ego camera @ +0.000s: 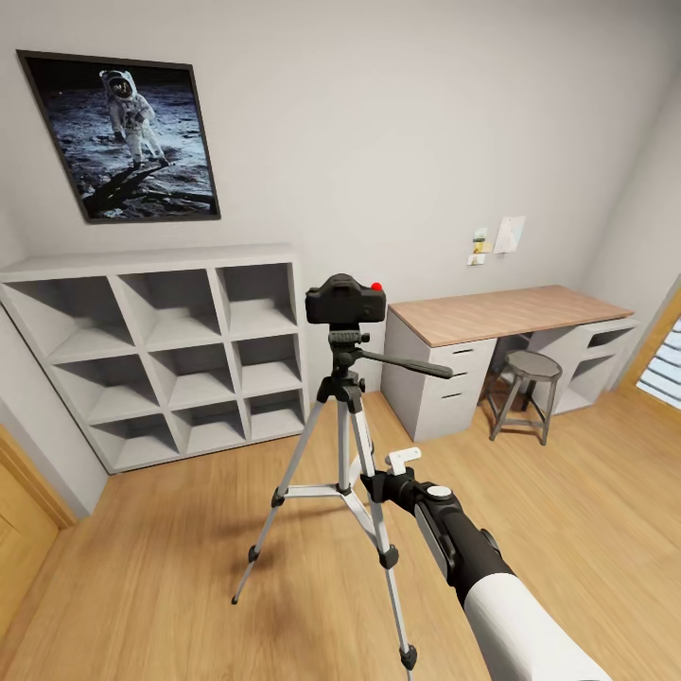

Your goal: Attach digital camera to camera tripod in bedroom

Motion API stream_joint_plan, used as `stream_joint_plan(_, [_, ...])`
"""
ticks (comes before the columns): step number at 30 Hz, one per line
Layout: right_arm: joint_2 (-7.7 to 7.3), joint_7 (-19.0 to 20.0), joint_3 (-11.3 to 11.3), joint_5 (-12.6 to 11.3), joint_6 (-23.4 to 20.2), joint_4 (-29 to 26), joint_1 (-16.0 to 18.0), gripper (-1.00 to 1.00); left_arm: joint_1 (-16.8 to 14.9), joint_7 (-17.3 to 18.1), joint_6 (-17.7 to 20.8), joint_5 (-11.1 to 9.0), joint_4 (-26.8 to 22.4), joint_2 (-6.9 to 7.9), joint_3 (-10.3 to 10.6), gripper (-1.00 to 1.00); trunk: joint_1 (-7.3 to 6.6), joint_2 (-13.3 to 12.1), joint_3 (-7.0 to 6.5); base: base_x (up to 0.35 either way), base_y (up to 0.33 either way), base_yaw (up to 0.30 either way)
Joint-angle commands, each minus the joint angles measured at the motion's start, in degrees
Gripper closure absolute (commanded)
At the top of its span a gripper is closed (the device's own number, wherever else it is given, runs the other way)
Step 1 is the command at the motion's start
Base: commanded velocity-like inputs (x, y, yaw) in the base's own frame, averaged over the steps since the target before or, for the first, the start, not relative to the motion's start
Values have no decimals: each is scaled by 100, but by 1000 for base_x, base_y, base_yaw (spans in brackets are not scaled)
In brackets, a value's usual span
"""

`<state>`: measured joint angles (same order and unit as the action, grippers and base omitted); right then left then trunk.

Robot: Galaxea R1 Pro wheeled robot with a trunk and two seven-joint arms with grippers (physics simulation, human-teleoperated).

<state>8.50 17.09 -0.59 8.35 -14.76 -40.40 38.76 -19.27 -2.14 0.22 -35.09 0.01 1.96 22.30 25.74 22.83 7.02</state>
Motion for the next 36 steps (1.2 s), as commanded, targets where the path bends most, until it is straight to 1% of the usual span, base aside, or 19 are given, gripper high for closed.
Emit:
stream_joint_plan(1, [3,22,-3,482,-18,147,0,100,-2,-105,7,-79,2,12,49,-100,5,9,13,0,0,0])
stream_joint_plan(3, [3,22,-3,480,-18,147,0,100,7,-299,12,-188,4,37,46,-100,5,9,13,0,0,0])
stream_joint_plan(5, [3,22,-3,480,-18,147,0,100,38,-504,16,-354,6,57,43,-100,5,9,13,0,0,0])
stream_joint_plan(6, [3,25,-3,480,-18,147,0,100,94,-683,15,-587,6,74,41,-100,5,9,13,0,0,0])
stream_joint_plan(10, [1,30,-1,481,-18,147,0,100,210,-877,-15,-1206,5,91,43,-100,5,9,13,0,0,0])
stream_joint_plan(11, [0,31,-2,484,-18,147,0,100,262,-919,-34,-1509,4,95,44,-100,5,9,13,0,0,0])
stream_joint_plan(13, [1,28,-2,490,-18,147,-2,100,313,-942,-49,-1758,2,95,45,-100,5,9,13,0,0,0])
stream_joint_plan(17, [0,25,-3,502,-18,147,-1,100,409,-969,-66,-2080,3,94,46,-100,5,9,13,0,0,0])
stream_joint_plan(20, [1,25,-3,506,-18,147,-1,100,437,-975,-71,-2158,6,97,46,-100,5,9,13,0,0,0])
stream_joint_plan(21, [2,26,-3,507,-18,147,-1,-100,443,-976,-71,-2176,6,98,46,-100,5,9,13,0,0,0])
stream_joint_plan(25, [-5,47,-2,501,-24,147,-2,-100,463,-986,-74,-2230,8,99,46,-100,5,9,13,0,0,0])
stream_joint_plan(36, [-6,49,-3,493,-18,147,-1,-100,467,-989,-75,-2238,8,95,46,-100,5,9,13,0,0,0])
